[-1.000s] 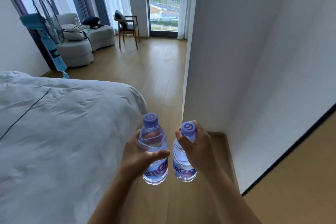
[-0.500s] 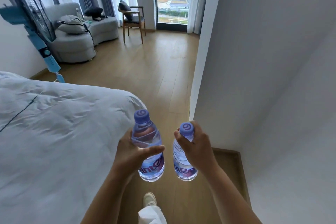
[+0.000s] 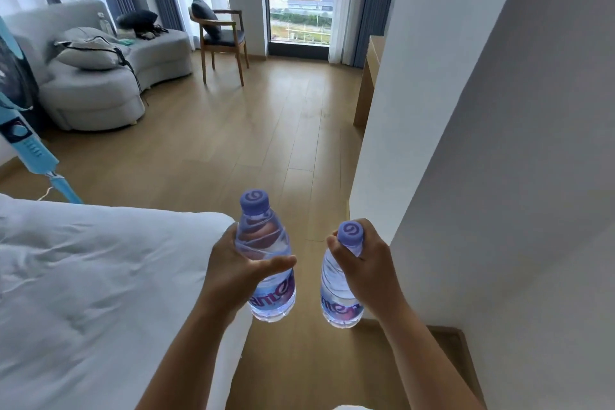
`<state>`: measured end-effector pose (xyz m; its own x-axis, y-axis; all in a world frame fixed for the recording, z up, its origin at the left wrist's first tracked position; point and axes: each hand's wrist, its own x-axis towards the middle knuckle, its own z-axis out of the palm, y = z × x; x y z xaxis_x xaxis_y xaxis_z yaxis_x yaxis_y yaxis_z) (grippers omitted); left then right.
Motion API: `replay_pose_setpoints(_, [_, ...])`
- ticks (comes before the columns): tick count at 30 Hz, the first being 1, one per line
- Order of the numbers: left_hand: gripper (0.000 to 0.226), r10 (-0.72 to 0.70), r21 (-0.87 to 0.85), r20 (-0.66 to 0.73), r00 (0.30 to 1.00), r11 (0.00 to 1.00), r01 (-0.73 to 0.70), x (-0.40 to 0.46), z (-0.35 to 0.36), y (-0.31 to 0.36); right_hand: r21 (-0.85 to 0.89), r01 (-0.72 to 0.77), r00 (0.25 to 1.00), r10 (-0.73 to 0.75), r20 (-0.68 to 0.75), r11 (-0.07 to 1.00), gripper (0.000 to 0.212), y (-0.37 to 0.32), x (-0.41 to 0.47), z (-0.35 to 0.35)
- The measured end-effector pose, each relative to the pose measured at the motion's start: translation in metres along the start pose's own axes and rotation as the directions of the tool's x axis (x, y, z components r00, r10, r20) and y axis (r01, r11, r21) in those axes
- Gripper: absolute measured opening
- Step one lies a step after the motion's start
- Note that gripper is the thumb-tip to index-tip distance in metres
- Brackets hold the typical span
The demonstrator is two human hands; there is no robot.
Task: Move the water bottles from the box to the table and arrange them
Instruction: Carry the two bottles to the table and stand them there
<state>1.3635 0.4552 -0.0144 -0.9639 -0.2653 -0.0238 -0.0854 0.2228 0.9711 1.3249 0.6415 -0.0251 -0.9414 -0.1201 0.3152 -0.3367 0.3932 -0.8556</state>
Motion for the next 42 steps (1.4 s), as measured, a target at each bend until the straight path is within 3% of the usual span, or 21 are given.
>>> replay_pose_setpoints(12, [0.055, -0.026, -0.054, -0.005, 1.000, 0.998, 0.026, 0.249, 0.010, 0.005, -0.034, 0.016, 0.999, -0.017, -0.033, 0.999, 0.016, 0.080, 0.230, 0.066])
replay_pose_setpoints(22, [0.044, 0.024, -0.087, 0.031, 0.999, 0.996, -0.021, 0.472, 0.040, 0.033, -0.041, 0.034, 0.998, -0.036, -0.050, 0.999, 0.017, 0.131, 0.450, 0.093])
replay_pose_setpoints(28, [0.048, 0.005, -0.101, 0.060, 0.998, 0.995, 0.001, 0.596, 0.056, 0.026, -0.036, -0.009, 0.999, 0.008, -0.048, 0.999, 0.016, 0.170, 0.558, 0.114])
replay_pose_setpoints(42, [0.060, -0.001, -0.050, 0.229, 0.973, 0.999, 0.013, 0.938, 0.088, 0.049, -0.047, -0.160, 0.957, 0.143, -0.254, 0.986, 0.015, 0.249, 0.858, 0.163])
